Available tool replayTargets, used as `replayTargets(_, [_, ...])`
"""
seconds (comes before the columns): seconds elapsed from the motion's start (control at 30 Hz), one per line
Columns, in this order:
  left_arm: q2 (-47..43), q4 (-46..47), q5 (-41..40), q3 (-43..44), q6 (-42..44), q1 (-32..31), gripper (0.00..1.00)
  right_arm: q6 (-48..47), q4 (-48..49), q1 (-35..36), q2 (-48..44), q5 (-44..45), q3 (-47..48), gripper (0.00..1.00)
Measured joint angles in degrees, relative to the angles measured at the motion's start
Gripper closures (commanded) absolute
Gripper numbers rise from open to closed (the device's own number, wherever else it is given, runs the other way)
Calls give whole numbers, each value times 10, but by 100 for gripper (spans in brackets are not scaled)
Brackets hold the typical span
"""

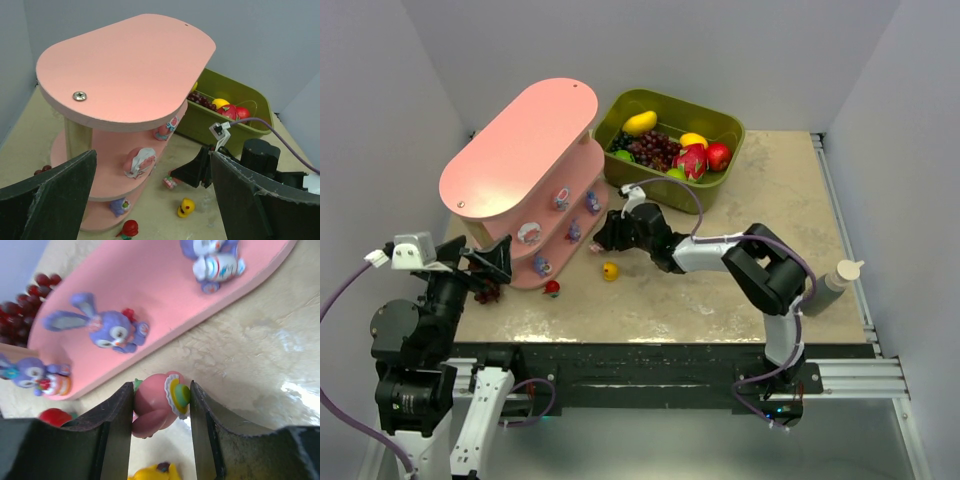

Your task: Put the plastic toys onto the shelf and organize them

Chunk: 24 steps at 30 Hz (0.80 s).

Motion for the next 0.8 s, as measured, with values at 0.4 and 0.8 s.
replayTargets(0.4, [14,91,208,-45,-46,0,2,-2,-83,0,-206,68,-29,100])
replayTargets(0.8, [97,204,329,-40,-105,2,4,4,-222,0,-358,148,-57,100])
